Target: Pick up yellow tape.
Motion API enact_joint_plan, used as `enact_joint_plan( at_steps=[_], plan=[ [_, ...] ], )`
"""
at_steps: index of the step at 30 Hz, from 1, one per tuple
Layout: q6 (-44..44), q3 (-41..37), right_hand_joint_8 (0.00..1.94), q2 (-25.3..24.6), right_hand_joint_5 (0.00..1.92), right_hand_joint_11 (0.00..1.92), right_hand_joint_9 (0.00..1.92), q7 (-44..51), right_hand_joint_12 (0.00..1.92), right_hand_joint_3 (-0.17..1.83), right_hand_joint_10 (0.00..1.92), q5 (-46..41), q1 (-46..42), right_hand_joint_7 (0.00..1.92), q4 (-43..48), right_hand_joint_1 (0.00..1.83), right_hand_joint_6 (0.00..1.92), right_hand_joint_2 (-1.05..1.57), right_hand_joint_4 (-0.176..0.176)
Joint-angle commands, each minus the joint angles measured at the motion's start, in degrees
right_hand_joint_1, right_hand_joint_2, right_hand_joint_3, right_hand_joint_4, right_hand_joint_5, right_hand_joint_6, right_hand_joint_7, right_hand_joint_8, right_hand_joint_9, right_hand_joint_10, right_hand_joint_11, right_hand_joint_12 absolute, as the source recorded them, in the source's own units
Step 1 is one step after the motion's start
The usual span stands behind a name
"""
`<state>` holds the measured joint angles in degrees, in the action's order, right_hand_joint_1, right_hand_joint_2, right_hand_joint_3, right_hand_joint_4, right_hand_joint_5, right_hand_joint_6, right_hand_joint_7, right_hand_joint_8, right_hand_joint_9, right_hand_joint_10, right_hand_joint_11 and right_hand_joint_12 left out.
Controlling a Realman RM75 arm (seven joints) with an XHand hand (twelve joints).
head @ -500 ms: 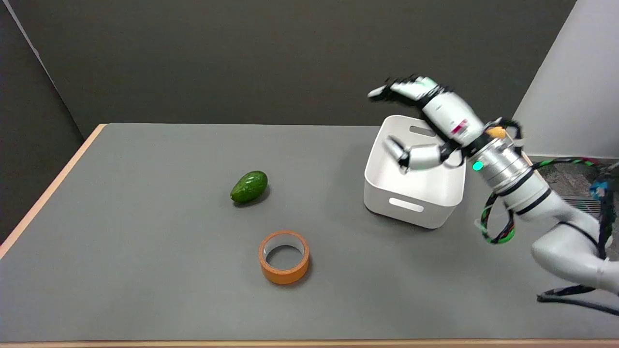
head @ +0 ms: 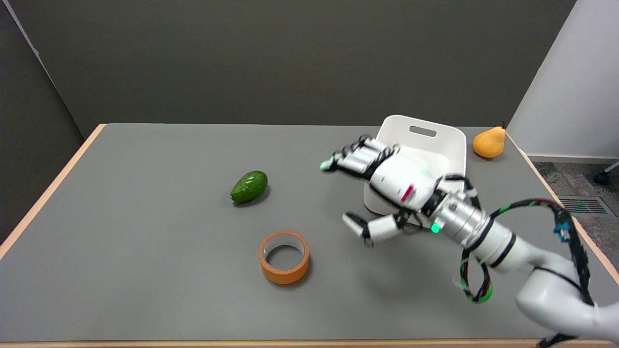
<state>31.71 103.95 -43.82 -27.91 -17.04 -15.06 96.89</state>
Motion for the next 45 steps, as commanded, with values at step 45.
enact_joint_plan(
  at_steps=[45],
  plan=[
    [-10.27,19.91,0.00,-15.73,0.00,0.02,0.00,11.57,1.16,0.81,0.39,14.80,12.69,0.00,-8.06,0.45,0.00,0.46,0.033]
  ],
)
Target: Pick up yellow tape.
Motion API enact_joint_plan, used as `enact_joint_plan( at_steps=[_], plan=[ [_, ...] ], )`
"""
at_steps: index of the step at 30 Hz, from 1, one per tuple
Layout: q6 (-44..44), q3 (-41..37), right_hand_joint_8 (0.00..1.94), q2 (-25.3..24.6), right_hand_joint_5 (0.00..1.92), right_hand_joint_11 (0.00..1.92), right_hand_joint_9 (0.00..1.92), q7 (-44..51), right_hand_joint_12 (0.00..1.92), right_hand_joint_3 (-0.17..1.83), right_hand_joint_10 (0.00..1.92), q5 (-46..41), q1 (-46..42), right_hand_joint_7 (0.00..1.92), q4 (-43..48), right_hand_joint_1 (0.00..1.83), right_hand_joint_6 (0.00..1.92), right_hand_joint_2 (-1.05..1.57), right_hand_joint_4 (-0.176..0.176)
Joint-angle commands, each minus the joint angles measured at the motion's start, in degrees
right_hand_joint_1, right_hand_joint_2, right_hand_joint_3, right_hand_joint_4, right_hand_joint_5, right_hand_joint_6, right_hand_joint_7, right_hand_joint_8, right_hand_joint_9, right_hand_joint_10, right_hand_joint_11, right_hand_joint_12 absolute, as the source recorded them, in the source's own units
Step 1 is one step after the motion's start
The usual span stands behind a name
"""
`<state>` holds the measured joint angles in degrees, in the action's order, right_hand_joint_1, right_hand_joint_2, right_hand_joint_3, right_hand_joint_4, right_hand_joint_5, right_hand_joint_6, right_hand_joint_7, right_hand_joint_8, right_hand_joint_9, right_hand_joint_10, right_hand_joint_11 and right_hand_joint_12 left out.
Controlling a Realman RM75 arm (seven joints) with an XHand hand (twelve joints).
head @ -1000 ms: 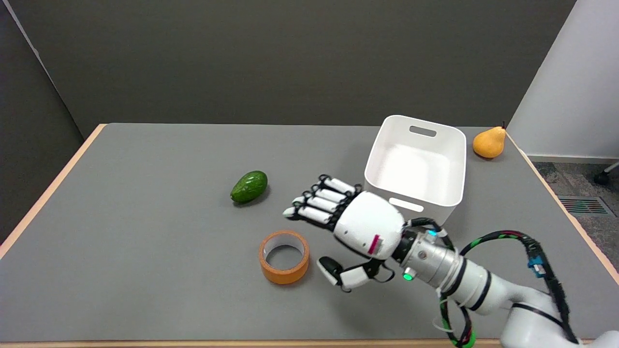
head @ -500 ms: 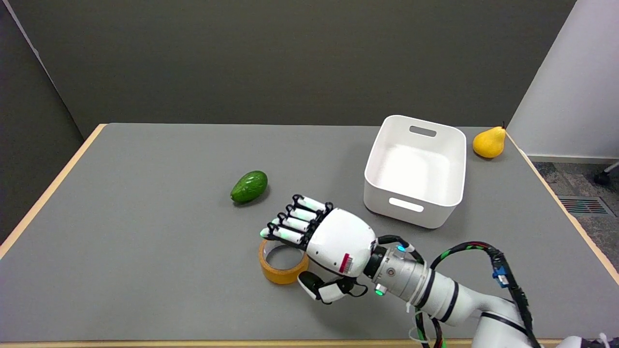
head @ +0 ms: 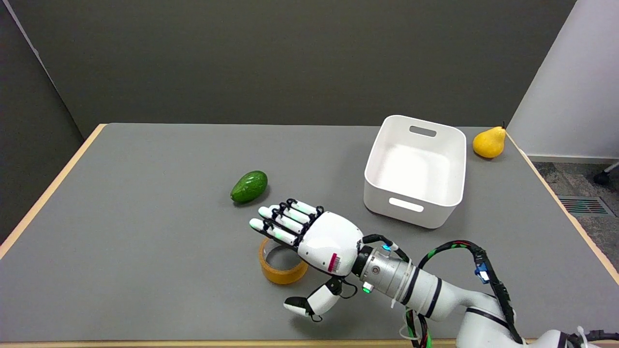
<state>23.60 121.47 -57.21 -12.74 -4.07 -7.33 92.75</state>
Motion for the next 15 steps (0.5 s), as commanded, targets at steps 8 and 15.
enact_joint_plan(
  at_steps=[8,15],
  plan=[
    [-0.23,4.61,0.05,-3.58,0.00,0.04,0.00,-4.88,1.14,0.88,0.45,1.35,9.67,0.00,-8.03,0.46,0.00,0.49,0.040],
    [0.33,4.73,0.12,-3.73,0.00,0.07,0.01,-5.55,1.10,0.91,0.49,1.11,11.62,0.00,-9.72,0.46,0.00,0.50,0.046]
  ],
)
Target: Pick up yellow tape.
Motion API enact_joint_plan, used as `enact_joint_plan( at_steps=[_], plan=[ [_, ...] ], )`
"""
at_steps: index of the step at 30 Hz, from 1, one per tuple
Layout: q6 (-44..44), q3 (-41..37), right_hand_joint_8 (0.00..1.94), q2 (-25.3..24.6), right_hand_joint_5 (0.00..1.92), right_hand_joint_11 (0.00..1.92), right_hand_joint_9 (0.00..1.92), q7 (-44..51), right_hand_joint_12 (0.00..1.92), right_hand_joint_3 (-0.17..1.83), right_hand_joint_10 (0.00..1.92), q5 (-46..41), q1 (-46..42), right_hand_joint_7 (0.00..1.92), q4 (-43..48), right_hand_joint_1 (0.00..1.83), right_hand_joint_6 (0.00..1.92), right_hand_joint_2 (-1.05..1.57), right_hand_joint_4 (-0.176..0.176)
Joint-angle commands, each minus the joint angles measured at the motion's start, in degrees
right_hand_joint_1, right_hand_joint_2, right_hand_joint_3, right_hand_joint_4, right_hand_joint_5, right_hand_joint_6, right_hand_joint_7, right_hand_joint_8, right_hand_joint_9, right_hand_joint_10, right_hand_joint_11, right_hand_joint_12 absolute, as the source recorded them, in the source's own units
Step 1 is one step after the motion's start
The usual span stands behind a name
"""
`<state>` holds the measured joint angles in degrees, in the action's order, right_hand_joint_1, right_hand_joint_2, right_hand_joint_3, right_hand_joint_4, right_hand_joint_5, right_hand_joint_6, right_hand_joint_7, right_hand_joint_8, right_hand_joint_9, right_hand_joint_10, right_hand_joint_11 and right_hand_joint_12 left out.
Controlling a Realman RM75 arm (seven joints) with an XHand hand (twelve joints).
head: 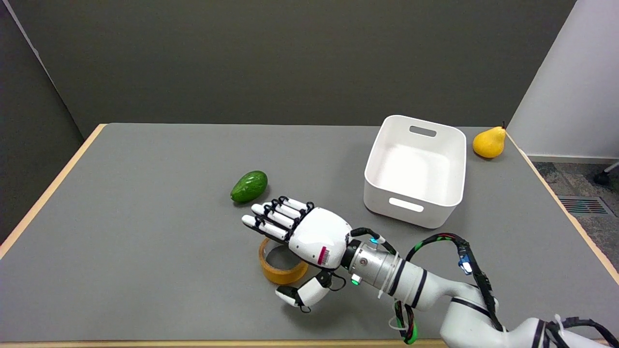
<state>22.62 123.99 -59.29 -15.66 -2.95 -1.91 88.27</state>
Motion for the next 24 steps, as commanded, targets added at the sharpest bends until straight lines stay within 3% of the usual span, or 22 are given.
enact_joint_plan(
  at_steps=[1,3,11,15,18,24],
  plan=[
    [1.31,2.22,0.12,-1.92,0.00,0.06,0.01,-3.21,1.12,0.91,0.49,-0.02,6.57,0.00,-5.33,0.46,0.00,0.50,0.046],
    [1.00,2.36,0.13,-2.12,0.00,0.05,0.01,-3.55,1.19,0.89,0.48,-0.02,7.31,0.00,-5.05,0.49,0.00,0.51,0.044],
    [-3.24,2.45,0.16,-2.29,0.00,0.04,0.01,-3.56,1.18,0.89,0.49,-0.01,7.85,0.00,-5.67,0.49,0.05,0.51,0.049],
    [-3.72,2.52,0.11,-2.51,0.00,0.07,0.01,-3.57,1.01,0.94,0.48,-0.43,7.83,0.02,-7.28,0.47,0.07,0.52,0.041],
    [-3.23,2.95,0.17,-3.62,0.00,0.01,0.01,-3.57,1.15,0.89,0.47,-1.88,8.41,0.00,-10.30,0.49,0.07,0.51,0.049],
    [-2.05,3.18,0.16,-6.04,0.00,0.00,0.00,-3.96,1.14,0.89,0.46,-2.25,9.18,0.00,-15.54,0.50,0.07,0.51,0.048]
  ],
)
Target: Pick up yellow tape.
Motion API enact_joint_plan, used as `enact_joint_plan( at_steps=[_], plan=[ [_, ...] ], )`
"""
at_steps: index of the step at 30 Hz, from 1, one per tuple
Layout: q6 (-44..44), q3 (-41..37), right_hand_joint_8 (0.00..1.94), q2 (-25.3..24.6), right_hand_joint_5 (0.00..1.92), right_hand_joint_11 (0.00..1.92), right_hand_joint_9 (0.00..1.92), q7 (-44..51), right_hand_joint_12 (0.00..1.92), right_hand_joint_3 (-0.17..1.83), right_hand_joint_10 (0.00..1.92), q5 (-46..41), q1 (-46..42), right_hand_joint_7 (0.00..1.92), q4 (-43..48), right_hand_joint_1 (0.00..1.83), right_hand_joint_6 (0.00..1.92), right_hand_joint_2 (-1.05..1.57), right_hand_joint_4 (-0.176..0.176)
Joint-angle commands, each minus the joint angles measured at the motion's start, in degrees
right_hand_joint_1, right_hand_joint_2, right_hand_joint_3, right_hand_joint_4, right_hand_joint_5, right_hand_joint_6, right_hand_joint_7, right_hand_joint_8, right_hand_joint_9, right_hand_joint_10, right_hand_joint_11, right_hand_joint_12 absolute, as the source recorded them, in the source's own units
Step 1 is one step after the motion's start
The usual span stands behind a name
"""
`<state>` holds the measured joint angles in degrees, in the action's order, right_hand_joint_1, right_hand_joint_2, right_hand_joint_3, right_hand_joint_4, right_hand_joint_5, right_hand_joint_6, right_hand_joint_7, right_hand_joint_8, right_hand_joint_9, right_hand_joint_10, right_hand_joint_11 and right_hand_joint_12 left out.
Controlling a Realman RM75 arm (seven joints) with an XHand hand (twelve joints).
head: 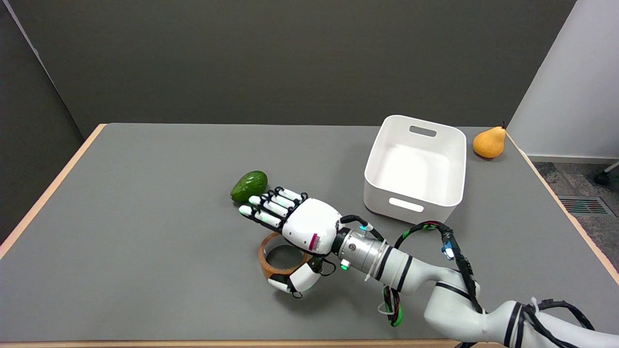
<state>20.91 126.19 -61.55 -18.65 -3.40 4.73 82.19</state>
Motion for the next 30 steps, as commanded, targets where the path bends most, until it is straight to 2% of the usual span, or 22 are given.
enact_joint_plan(
  at_steps=[1,9,11,15,17,18,20,21,22,24,26,28,30],
  plan=[
    [-0.34,0.98,0.16,-3.79,0.00,0.00,0.00,-0.97,1.14,0.89,0.46,-1.87,2.55,0.00,-9.71,0.50,0.07,0.51,0.048],
    [1.22,0.98,0.17,-3.65,0.00,0.00,0.00,-0.97,1.14,0.90,0.46,-3.00,2.33,0.00,-9.69,0.50,0.08,0.52,0.050],
    [1.72,0.98,0.21,-3.56,0.00,0.02,0.04,-0.97,1.15,0.92,0.50,-3.00,2.24,0.04,-9.34,0.53,0.19,0.53,0.055],
    [2.85,0.98,0.40,-3.56,0.14,0.26,0.31,-0.97,1.31,0.99,0.73,-3.00,2.16,0.30,-9.17,0.60,0.41,0.62,0.062],
    [3.62,0.98,0.47,-3.56,0.23,0.36,0.40,-0.97,1.43,0.93,0.87,-3.00,2.08,0.42,-9.25,0.70,0.47,0.67,0.064],
    [3.90,0.98,0.62,-3.56,0.29,0.45,0.49,-0.97,1.54,0.90,0.99,-3.00,2.00,0.51,-9.25,0.76,0.60,0.70,0.068],
    [4.34,0.98,1.05,-3.56,0.40,0.64,0.67,-0.97,1.77,0.88,1.24,-3.00,1.92,0.66,-9.25,0.84,0.94,0.73,0.078],
    [4.46,0.98,1.17,-3.56,0.43,0.68,0.71,-0.97,1.87,0.88,1.27,-3.00,1.92,0.68,-9.25,0.85,1.00,0.72,0.078],
    [4.53,0.98,1.29,-3.56,0.45,0.69,0.74,-0.97,1.92,0.89,1.30,-3.00,1.92,0.68,-9.25,0.86,1.05,0.72,0.074],
    [4.83,0.98,1.59,-3.56,0.54,0.57,0.82,-0.97,1.92,0.83,1.39,-3.00,1.92,0.69,-9.25,0.88,1.21,0.73,0.056],
    [5.41,0.90,1.70,-3.56,0.67,0.60,0.88,-0.97,1.92,0.37,1.52,-3.00,1.92,0.71,-9.17,0.90,1.51,1.11,0.102],
    [5.57,0.82,1.75,-3.56,0.71,0.69,0.90,-0.97,1.92,0.46,1.65,-3.07,1.99,0.80,-8.94,0.92,1.49,1.05,0.094],
    [5.58,0.74,1.86,-3.56,0.72,0.81,0.89,-0.75,1.92,0.53,1.84,-3.08,2.23,0.81,-8.47,0.94,1.50,1.01,0.069]
  ],
)
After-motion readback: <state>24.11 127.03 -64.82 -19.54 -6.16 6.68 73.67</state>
